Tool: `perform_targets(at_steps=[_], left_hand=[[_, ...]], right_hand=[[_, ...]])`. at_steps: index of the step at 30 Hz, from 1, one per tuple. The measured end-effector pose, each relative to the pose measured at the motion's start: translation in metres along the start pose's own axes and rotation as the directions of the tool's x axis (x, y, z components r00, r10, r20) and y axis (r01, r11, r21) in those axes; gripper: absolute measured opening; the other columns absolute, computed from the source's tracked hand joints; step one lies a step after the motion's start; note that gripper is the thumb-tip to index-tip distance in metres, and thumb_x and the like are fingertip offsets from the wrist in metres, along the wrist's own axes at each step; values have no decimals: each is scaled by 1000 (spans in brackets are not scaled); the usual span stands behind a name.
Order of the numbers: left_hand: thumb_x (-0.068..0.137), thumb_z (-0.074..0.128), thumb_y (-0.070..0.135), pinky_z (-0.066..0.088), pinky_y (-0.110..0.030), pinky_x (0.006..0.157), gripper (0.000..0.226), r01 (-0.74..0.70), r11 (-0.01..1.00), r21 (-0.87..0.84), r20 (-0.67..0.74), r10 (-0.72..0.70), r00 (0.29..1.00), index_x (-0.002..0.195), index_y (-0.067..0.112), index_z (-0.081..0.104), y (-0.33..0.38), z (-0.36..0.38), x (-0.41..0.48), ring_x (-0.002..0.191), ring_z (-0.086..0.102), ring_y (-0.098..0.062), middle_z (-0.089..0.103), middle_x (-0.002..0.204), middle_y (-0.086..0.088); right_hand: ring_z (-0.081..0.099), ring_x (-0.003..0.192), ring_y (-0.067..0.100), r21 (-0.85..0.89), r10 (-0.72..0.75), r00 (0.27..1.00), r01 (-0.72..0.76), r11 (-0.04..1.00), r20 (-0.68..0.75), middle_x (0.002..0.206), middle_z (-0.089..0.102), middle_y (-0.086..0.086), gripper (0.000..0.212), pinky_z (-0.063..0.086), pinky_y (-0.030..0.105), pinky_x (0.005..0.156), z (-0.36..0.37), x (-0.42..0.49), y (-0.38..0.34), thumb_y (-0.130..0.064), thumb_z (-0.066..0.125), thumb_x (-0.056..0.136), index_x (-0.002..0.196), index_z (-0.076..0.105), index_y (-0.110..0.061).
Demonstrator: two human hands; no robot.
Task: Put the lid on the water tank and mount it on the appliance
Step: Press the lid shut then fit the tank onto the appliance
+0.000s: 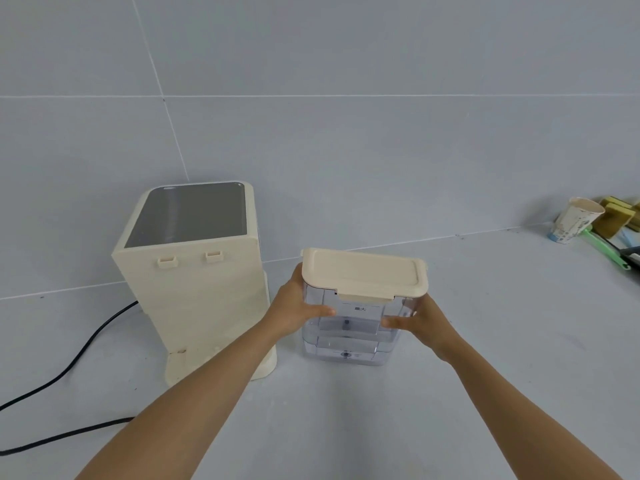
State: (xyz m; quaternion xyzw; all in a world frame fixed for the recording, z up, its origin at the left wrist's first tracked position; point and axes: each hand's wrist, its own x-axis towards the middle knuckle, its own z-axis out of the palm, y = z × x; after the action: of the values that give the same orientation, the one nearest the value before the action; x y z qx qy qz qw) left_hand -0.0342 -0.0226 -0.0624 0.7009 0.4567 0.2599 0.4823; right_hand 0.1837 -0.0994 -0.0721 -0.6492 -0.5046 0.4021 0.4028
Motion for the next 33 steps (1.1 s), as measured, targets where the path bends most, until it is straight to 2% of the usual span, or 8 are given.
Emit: perform_targets(at_steps=[2, 6, 12, 15, 20, 23, 29, 33], left_hand=[[71, 77, 8, 29, -13, 89, 84, -14, 1000, -18, -13, 14, 1000, 138, 17, 26, 4, -5, -4, 113, 35, -3, 41, 122, 12], [70, 77, 10, 28, -16, 93, 83, -26, 999, -29, -57, 24, 998, 138, 16, 30, 9, -27, -15, 120, 37, -5, 43, 125, 12], [69, 78, 11, 31, -18, 93, 81, -30, 997, -68, -161, 18, 987, 137, 18, 35, 8, -67, -40, 123, 39, -8, 48, 131, 8], [68, 79, 12, 35, -9, 82, 77, -20, 997, -77, -208, 3, 978, 132, 21, 39, 7, -90, -54, 117, 43, -10, 51, 124, 9], [40, 76, 44, 36, -14, 83, 91, 37, 997, -72, -280, -56, 958, 123, 33, 42, -1, -126, -77, 106, 47, -17, 54, 117, 2], [40, 77, 41, 36, -14, 81, 86, 55, 995, -82, -320, -78, 944, 118, 36, 41, -5, -140, -89, 100, 43, -11, 48, 110, 6], [62, 82, 16, 30, -22, 95, 88, 42, 995, -92, -354, -71, 933, 137, 23, 35, -12, -159, -101, 122, 42, -9, 49, 132, 11], [61, 83, 19, 29, -22, 96, 91, 48, 994, -101, -360, -82, 929, 137, 25, 33, -16, -170, -102, 121, 40, -7, 46, 131, 14]], right_hand=[[45, 122, 18, -9, -16, 1000, 16, 1000, 2, 132, 49, -2, 83, 36, 32, 100, 0, 0, -9, -8, 78, 65, 134, 34, -22], [41, 114, 8, -23, -63, 997, 63, 998, 36, 117, 47, -15, 77, 32, 25, 92, 7, 0, -38, -4, 74, 69, 132, 35, -21], [43, 112, 16, -88, -52, 993, 62, 994, 110, 117, 44, -4, 75, 34, 28, 87, 29, 7, -73, -14, 77, 67, 128, 36, -22], [46, 109, 18, -111, -51, 986, 70, 991, 160, 114, 45, 1, 67, 35, 27, 84, 47, 10, -90, -18, 78, 67, 119, 37, -24], [44, 103, 16, -128, -111, 962, 147, 981, 249, 109, 43, -3, 75, 34, 25, 84, 80, 14, -118, -18, 76, 69, 131, 33, -20], [44, 102, 16, -129, -117, 952, 158, 979, 282, 108, 43, -4, 76, 35, 26, 85, 98, 18, -128, -18, 76, 69, 131, 33, -18], [43, 107, 14, -169, -113, 940, 174, 970, 322, 115, 43, -4, 81, 34, 26, 86, 123, 26, -138, -21, 77, 68, 134, 31, -17], [41, 111, 12, -178, -114, 939, 179, 968, 324, 115, 42, -7, 80, 33, 25, 88, 134, 31, -140, -23, 77, 67, 133, 33, -17]])
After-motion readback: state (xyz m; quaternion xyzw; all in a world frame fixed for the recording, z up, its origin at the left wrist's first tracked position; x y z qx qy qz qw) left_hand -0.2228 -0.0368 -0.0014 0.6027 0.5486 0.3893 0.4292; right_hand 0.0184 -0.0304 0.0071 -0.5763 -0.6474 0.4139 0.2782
